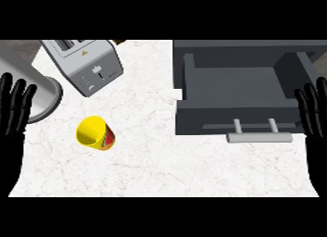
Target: Pick up the cup, place it into the drawer and close the drawer
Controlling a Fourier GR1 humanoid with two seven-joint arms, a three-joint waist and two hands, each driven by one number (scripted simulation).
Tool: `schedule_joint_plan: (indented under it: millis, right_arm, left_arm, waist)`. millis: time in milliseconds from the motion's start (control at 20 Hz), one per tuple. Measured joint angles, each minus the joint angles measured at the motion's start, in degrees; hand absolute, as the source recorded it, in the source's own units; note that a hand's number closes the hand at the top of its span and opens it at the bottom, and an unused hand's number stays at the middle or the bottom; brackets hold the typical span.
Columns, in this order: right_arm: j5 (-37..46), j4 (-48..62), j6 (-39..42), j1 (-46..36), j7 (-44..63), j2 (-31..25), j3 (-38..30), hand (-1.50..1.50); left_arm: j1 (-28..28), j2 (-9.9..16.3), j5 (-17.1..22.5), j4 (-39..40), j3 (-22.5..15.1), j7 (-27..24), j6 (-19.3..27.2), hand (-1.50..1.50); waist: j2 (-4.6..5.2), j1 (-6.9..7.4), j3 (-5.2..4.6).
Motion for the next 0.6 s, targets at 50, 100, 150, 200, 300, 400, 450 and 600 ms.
schedule_joint_plan:
  millis: [50, 100, 150, 200, 300, 400, 450, 600]
  right_arm:
    - [0.0, -0.2, 0.2, 0.2, -0.1, 0.0, -0.1, -1.50]
    - [0.0, -0.4, 0.2, 0.3, 0.2, 0.1, -0.1, -1.50]
    - [0.3, 0.2, 0.1, 0.0, -0.4, 0.3, -0.1, -1.50]
    - [0.0, 0.9, 0.3, -0.4, -1.0, 0.1, -0.8, -1.50]
    - [0.0, 0.3, 0.3, -0.5, -1.5, 0.1, -1.3, -1.50]
    - [0.9, 0.8, 1.2, -1.0, -0.7, -1.1, -0.6, -1.50]
    - [1.0, 0.8, 1.9, -0.8, -0.4, -1.7, -0.6, -1.50]
    - [1.7, 0.8, 3.2, -0.1, -0.2, -2.6, -0.2, -1.50]
  left_arm:
    - [-0.2, -0.1, -0.1, 0.4, -0.3, -0.1, -0.4, -1.50]
    - [-1.7, 0.4, 0.9, 0.9, 0.1, 0.9, -1.1, -1.50]
    - [-1.5, 0.2, 1.2, 0.8, -0.8, 0.8, -1.9, -1.50]
    - [-0.8, 0.3, 2.2, 0.4, -1.1, 0.6, -3.0, -1.50]
    - [-1.5, 0.5, 4.5, 0.5, -2.2, 1.7, -5.1, -1.50]
    - [0.2, -1.4, 8.5, 2.2, -3.2, 2.6, -6.0, -1.50]
    - [0.1, -2.1, 10.1, 2.8, -3.4, 3.4, -6.1, -1.50]
    - [2.0, -3.4, 13.2, 4.5, -4.0, 3.9, -7.2, -1.50]
  waist:
    - [-0.01, 0.11, -0.09]
    - [-0.01, 0.17, -0.18]
    - [-0.02, 0.27, -0.25]
    - [-0.02, 0.39, -0.30]
    - [-0.02, 0.38, -0.37]
    - [0.03, 0.57, -0.46]
    - [0.03, 0.52, -0.47]
    - [0.01, 0.55, -0.48]
